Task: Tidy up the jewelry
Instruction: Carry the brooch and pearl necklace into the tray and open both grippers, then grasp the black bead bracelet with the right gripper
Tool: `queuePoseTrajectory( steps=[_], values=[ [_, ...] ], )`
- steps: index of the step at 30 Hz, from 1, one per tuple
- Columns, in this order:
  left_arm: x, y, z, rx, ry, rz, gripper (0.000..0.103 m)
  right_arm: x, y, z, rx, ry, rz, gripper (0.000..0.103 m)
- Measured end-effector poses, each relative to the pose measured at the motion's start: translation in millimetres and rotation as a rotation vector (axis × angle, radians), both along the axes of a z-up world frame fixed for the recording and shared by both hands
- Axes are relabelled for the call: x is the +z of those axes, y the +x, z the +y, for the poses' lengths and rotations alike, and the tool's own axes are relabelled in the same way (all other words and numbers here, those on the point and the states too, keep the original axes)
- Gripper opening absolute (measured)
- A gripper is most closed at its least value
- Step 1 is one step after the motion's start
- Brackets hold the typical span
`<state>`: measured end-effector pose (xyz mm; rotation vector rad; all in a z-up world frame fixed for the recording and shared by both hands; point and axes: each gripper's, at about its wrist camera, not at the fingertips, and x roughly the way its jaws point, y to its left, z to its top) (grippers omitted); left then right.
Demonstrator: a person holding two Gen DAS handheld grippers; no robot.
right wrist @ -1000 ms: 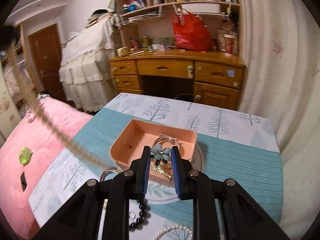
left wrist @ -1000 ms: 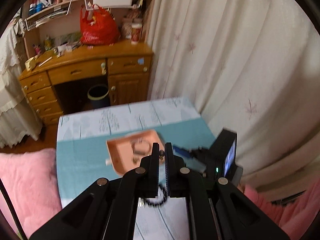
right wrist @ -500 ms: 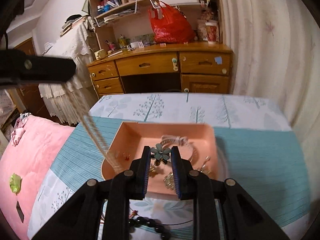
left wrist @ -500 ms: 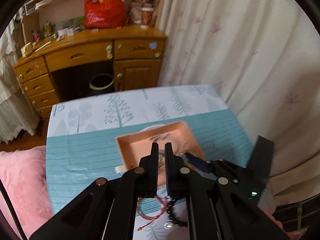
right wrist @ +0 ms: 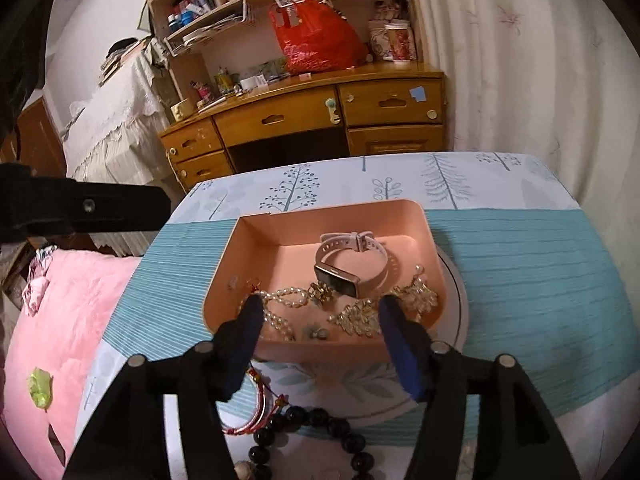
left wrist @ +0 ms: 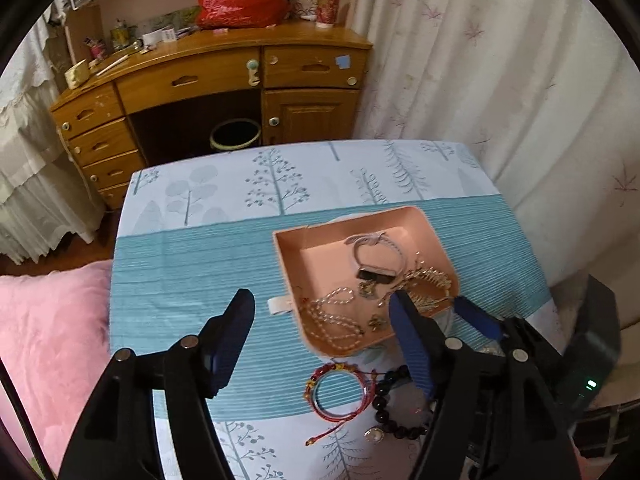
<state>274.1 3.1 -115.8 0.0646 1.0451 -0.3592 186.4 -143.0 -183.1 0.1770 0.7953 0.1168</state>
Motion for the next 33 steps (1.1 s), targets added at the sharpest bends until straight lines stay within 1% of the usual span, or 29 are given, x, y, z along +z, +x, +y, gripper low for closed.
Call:
queuePoseTrajectory(
  steps=[3,7,8,9,10,12,14,18,20,23,26,28,30,31,33],
  values=[
    [-11.8,-4.6,1.7,0.023,0.033,0.034,0.068,-3.3,-16.4,-5.4,-0.020,0.026,0.008,0.073],
    [-29.3,-15.8,6.1,0.034,0.070,0.094,0.069,-12.1,-42.7,-9.3,-0.032,0.030,0.052,0.074],
    [-34.6,-19.8,8.5,0.028,0.063,0.120,0.071,-14.4,-50.4,-9.9,-0.033,0.024,0.065,0.074],
    [-40.4,-23.1,10.7,0.025,0.053,0.151,0.078,-16.9,-58.2,-10.4,-0.036,0.016,0.078,0.074],
    [-44.7,-26.2,12.9,0.028,0.045,0.173,0.080,-18.3,-63.5,-10.9,-0.038,0.010,0.086,0.074],
    [-54.6,-34.3,18.7,0.049,0.023,0.217,0.080,-22.5,-78.8,-10.6,-0.033,-0.008,0.107,0.074],
    [-61.4,-41.1,22.5,0.067,0.013,0.243,0.080,-26.3,-91.5,-8.4,-0.017,-0.034,0.128,0.074],
    [-70.6,-55.2,27.0,0.098,0.026,0.244,0.080,-29.1,-115.4,0.4,0.043,-0.085,0.150,0.074],
    [-72.0,-61.4,27.5,0.087,0.027,0.241,0.080,-29.9,-123.1,5.5,0.073,-0.110,0.156,0.074],
    [-74.5,-69.0,20.1,0.037,0.098,0.227,0.080,-34.5,-130.3,17.2,0.150,-0.183,0.165,0.074],
    [-79.1,-73.8,11.1,-0.004,0.160,0.233,0.082,-41.7,-135.6,33.7,0.251,-0.314,0.166,0.074],
    [-81.9,-74.5,7.5,-0.016,0.169,0.244,0.086,-44.3,-139.2,42.1,0.295,-0.368,0.148,0.074],
    [-84.5,-73.5,3.5,-0.030,0.172,0.249,0.087,-44.7,-141.1,47.8,0.331,-0.387,0.132,0.074],
    [-86.0,-72.5,1.2,-0.041,0.154,0.246,0.088,-44.8,-141.3,49.9,0.343,-0.391,0.127,0.074],
    [-88.3,-70.2,-4.3,-0.064,0.157,0.236,0.088,-45.0,-139.5,54.7,0.359,-0.396,0.125,0.074]
  ],
)
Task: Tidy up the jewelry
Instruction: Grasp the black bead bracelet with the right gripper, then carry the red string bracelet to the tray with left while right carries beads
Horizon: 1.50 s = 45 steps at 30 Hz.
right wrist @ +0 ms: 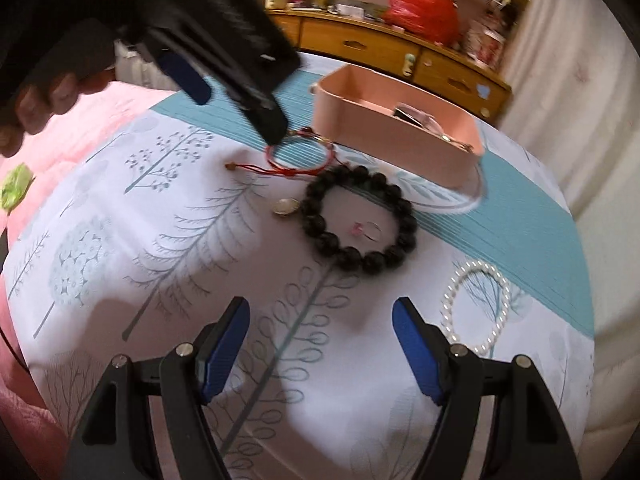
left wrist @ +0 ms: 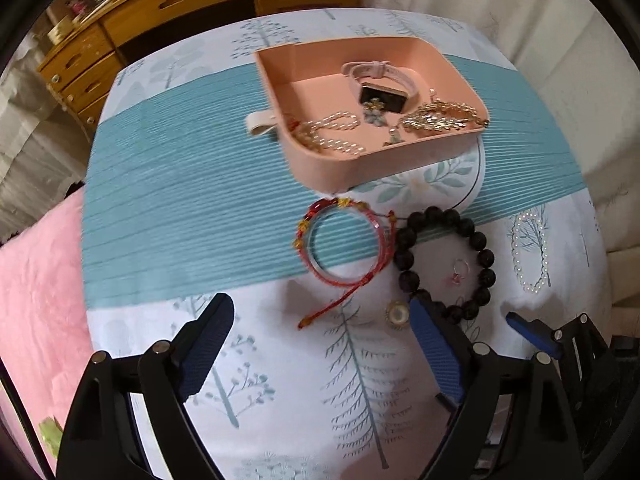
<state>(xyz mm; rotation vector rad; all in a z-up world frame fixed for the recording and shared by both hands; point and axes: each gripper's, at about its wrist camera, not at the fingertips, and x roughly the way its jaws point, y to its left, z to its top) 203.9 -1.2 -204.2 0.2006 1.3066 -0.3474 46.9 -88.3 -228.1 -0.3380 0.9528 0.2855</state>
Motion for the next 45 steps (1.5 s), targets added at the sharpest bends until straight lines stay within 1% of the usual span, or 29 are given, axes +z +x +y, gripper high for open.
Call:
queuePoseTrajectory(
  steps=[2,4,6,9,11,13,18,20,22,23,26,29,30,32,34,35,37,39,40,43,45],
  values=[
    [-4.1,4.9,-4.9,-0.009,0.010,0.001,0.088,-0.5,3.9,4.3,0.012,0.007,-0.001,0.074],
    [-8.8,10.2,-8.2,-0.012,0.003,0.012,0.088,-0.2,9.0,10.5,0.028,0.012,-0.012,0.074],
    [-13.9,16.2,-11.8,-0.014,0.007,0.015,0.088,-0.9,14.9,16.1,0.025,-0.012,-0.027,0.072],
    [-19.0,23.2,-16.3,-0.026,0.015,0.010,0.088,-1.7,23.7,18.7,0.007,-0.018,-0.029,0.059],
    [-23.6,27.2,-19.1,-0.037,0.034,0.007,0.088,-0.7,28.7,17.6,-0.012,-0.011,-0.036,0.055],
    [-27.6,30.8,-20.6,-0.044,0.051,0.007,0.088,1.1,33.7,15.3,-0.027,-0.002,-0.038,0.047],
    [-34.0,37.2,-19.7,-0.036,0.044,0.031,0.088,-2.9,49.0,15.4,-0.002,-0.010,0.012,0.044],
    [-35.0,38.6,-19.5,-0.031,0.038,0.034,0.088,-3.2,53.1,14.3,0.001,0.004,0.026,0.038],
    [-36.9,43.7,-19.3,-0.027,0.035,0.035,0.088,-3.8,57.2,10.6,0.001,0.069,0.071,0.020],
    [-37.6,45.9,-19.9,-0.024,0.034,0.035,0.088,-3.3,58.9,8.8,-0.006,0.093,0.087,0.020],
    [-41.3,56.9,-22.5,-0.013,0.041,0.030,0.088,-2.2,59.5,12.0,-0.010,0.072,0.108,0.017],
    [-43.9,62.9,-25.1,0.011,0.056,0.016,0.088,-0.1,59.4,5.3,-0.047,0.100,0.152,0.015],
    [-43.9,64.1,-25.7,0.019,0.059,0.011,0.086,0.6,59.3,2.0,-0.057,0.109,0.163,0.015],
    [-44.3,65.2,-27.5,0.022,0.045,0.006,0.078,2.0,56.9,-6.7,-0.089,0.145,0.192,0.015],
    [-41.6,64.3,-30.9,0.025,0.023,0.000,0.062,3.4,53.2,-15.8,-0.119,0.180,0.216,0.015],
    [-41.8,65.1,-30.5,0.022,0.020,-0.006,0.057,3.3,51.9,-20.3,-0.137,0.203,0.232,0.015],
    [-42.1,65.4,-32.9,0.024,0.025,-0.006,0.057,3.8,53.3,-33.4,-0.179,0.281,0.295,0.015],
    [-42.5,65.7,-31.4,0.041,0.022,-0.001,0.057,1.9,53.8,-48.7,-0.240,0.390,0.363,0.015],
    [-42.4,65.4,-30.8,0.048,0.025,0.001,0.057,1.1,53.4,-53.6,-0.258,0.424,0.377,0.015],
    [-41.9,65.4,-29.1,0.067,0.030,0.011,0.057,2.6,51.1,-61.4,-0.280,0.456,0.381,0.015],
    [-41.1,59.2,-26.7,0.081,0.029,0.025,0.057,6.6,52.4,-69.8,-0.296,0.517,0.378,0.015]
  ],
)
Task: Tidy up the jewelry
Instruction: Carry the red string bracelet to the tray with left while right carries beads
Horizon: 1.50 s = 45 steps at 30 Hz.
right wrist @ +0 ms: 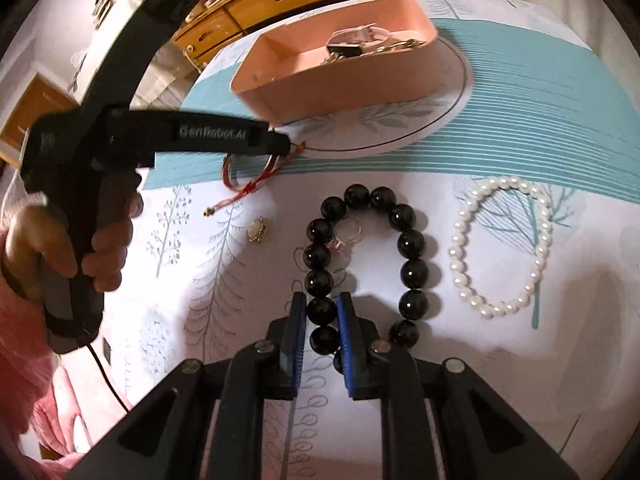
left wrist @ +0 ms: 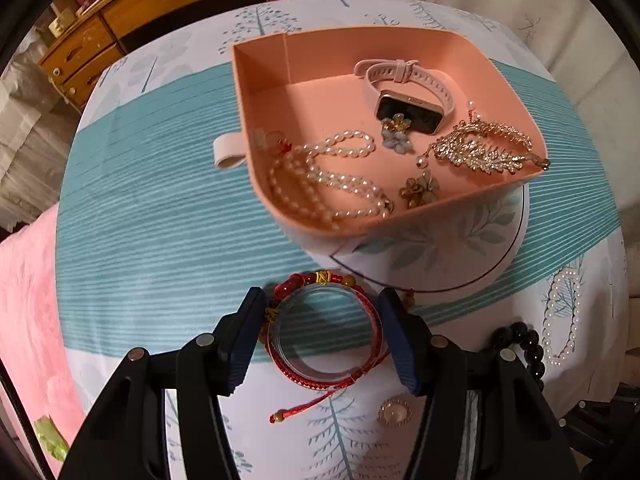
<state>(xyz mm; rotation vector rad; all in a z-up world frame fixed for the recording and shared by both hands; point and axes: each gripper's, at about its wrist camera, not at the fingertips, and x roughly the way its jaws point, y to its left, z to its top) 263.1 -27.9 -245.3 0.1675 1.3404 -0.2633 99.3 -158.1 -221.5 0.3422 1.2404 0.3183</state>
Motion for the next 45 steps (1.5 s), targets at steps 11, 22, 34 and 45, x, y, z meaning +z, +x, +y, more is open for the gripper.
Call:
queuePoseTrajectory(
  steps=[11,22,34,45],
  values=[
    [46.0,-8.4,36.7,0.184,-0.119,0.051,0.057,52.5,8.1,-21.3,-0.077,0.181,-0.119,0.015],
    [107.4,-9.8,54.4,0.207,-0.206,-0.065,0.057,94.7,40.1,-17.1,-0.023,0.268,-0.183,0.015],
    [128.1,27.4,55.3,0.264,-0.312,-0.185,0.057,120.9,102.3,-26.1,-0.103,0.266,-0.298,0.015],
    [107.2,54.3,41.1,0.248,-0.342,-0.201,0.069,101.6,142.1,-44.3,-0.282,0.214,-0.248,0.017]
  ],
)
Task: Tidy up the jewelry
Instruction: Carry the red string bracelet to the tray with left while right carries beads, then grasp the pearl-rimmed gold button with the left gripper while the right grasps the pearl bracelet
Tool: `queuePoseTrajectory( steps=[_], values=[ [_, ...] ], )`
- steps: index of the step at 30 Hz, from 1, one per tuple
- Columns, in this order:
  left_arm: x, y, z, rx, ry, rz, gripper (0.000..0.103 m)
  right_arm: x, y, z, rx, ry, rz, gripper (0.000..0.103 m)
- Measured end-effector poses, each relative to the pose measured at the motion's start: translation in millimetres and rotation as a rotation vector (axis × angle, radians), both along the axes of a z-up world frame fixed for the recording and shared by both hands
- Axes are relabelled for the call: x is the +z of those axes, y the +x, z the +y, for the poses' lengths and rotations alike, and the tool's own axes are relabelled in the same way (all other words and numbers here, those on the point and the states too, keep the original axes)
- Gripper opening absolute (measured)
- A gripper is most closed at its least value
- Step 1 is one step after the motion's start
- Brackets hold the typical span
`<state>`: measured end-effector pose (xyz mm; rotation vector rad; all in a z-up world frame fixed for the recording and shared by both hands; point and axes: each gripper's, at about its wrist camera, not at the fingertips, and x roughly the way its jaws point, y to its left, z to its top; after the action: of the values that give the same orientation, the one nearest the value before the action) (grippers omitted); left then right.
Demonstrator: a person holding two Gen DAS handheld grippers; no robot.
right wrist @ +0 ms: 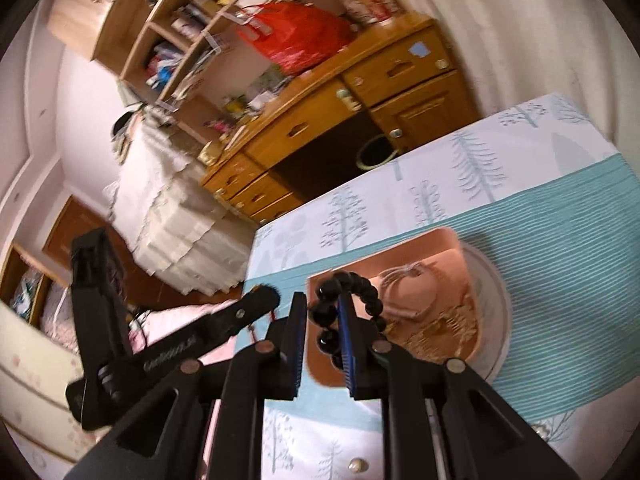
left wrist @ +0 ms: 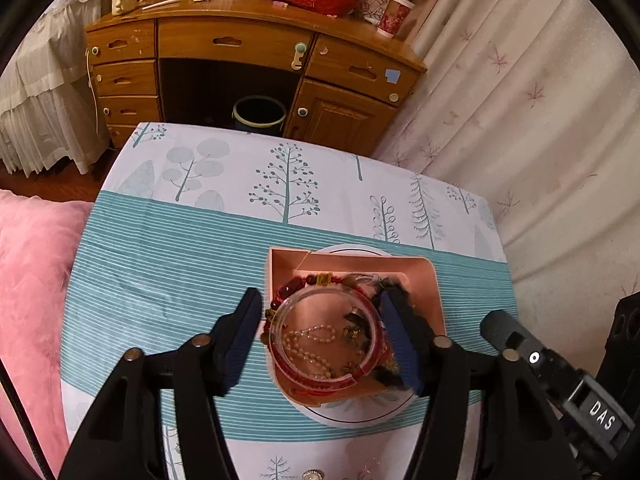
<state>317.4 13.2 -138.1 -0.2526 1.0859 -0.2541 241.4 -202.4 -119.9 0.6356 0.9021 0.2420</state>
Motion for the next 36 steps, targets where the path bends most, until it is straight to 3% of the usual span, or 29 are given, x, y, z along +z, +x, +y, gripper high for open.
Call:
queuePoseTrajectory(
  steps=[1,2,4,9,12,19,20,22,24,27,32,36],
  values=[
    [-1.3,0.8,-0.7,0.001,-0.002,0.004,0.079,-1.4,-0.1,-2.6,-0.008,-0.002,0.004,0.019],
    [-1.7,0.8,-1.0,0.003,-0.001,0.003,0.081,-2.7,-0.4,-5.3,-0.010,-0.001,0.005,0.020],
    [-1.3,0.8,-2.2,0.007,0.012,-0.002,0.081,-5.3,-1.6,-10.0,-0.020,0.000,0.013,0.026],
    [-4.4,-7.4,1.9,0.047,0.012,0.000,0.081,-9.5,-12.3,-17.7,-0.039,-0.044,0.038,0.030],
    [-7.7,-19.1,7.0,0.078,0.012,-0.011,0.081,-15.4,-24.1,-24.2,-0.040,-0.062,0.061,0.040],
    [-19.8,-64.6,16.7,0.167,0.142,-0.076,0.081,-30.3,-66.5,-43.7,-0.047,-0.193,0.135,0.046],
    [-22.9,-72.7,19.0,0.169,0.162,-0.075,0.081,-32.0,-73.2,-46.6,-0.040,-0.219,0.148,0.048],
    [-26.8,-86.6,23.8,0.162,0.180,-0.077,0.081,-34.6,-84.6,-51.0,-0.023,-0.265,0.167,0.064],
    [-31.5,-103.7,27.1,0.148,0.202,-0.077,0.081,-35.7,-97.4,-54.0,-0.007,-0.318,0.174,0.070],
    [-37.9,-125.0,25.7,0.125,0.220,-0.053,0.081,-38.3,-116.4,-54.5,0.028,-0.365,0.166,0.073],
    [-47.8,-159.5,13.5,0.118,0.211,-0.022,0.081,-35.8,-150.6,-37.4,0.054,-0.567,0.077,0.073],
    [-58.1,-178.8,1.3,0.131,0.191,-0.009,0.081,-40.9,-175.4,-15.4,0.185,-0.666,-0.005,0.073]
  ],
)
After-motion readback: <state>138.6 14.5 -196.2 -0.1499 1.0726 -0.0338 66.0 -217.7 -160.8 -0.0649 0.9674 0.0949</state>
